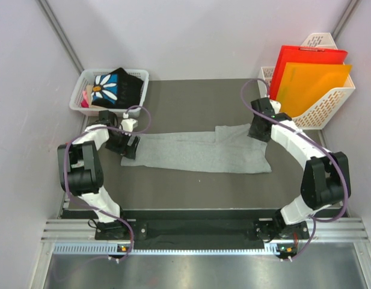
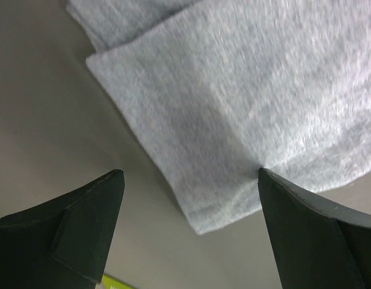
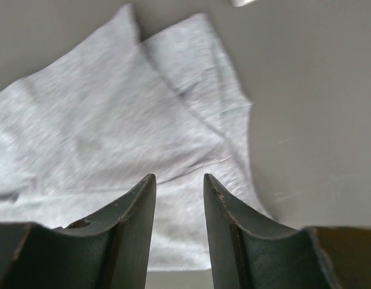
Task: Fold and stack the t-shirts
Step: Grab the bottom of the folded rectangular tshirt with left arm
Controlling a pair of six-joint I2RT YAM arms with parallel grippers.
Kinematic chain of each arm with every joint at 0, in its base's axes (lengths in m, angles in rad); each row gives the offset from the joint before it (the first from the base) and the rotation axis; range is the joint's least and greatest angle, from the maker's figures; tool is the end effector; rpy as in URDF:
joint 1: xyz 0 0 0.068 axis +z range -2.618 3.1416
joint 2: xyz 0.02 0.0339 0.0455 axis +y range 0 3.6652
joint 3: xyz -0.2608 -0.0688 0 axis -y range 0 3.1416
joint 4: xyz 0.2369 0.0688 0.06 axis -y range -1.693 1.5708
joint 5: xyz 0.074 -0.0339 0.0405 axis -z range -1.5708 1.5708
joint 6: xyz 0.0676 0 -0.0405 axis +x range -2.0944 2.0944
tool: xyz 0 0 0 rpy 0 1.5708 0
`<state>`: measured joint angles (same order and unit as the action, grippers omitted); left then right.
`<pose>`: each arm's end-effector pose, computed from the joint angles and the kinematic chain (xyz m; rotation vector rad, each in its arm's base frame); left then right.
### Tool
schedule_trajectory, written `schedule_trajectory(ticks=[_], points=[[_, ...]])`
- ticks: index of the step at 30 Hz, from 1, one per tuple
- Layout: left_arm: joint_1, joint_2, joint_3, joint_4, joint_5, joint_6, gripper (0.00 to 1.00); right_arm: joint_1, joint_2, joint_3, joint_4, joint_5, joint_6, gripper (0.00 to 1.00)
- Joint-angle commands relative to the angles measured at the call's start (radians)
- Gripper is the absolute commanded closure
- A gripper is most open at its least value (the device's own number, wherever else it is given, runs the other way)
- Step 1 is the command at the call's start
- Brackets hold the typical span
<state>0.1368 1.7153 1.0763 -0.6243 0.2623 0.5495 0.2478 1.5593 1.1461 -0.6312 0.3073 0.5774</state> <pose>0.3250 0.0270 0.1457 0.6204 2.6887 -0.1988 0.3226 0.0605 0.2144 0.5211 2.4877 -0.0859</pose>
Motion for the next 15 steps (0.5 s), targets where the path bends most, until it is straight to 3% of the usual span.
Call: schedule_trajectory(ticks=[1,10,15], points=[[0.009,0.039,0.077,0.028,0.06,-0.051,0.03,0.109,-0.039,0.053,-0.033,0.061,-0.005,0.62],[0.029,0.101,0.099,0.035,0.106,-0.082,0.09,0.231,-0.012,0.052,-0.027,0.087,0.007,0.64],[0.037,0.127,0.083,0.046,0.111,-0.079,0.25,0.251,0.016,0.043,-0.019,0.085,0.009,0.66]])
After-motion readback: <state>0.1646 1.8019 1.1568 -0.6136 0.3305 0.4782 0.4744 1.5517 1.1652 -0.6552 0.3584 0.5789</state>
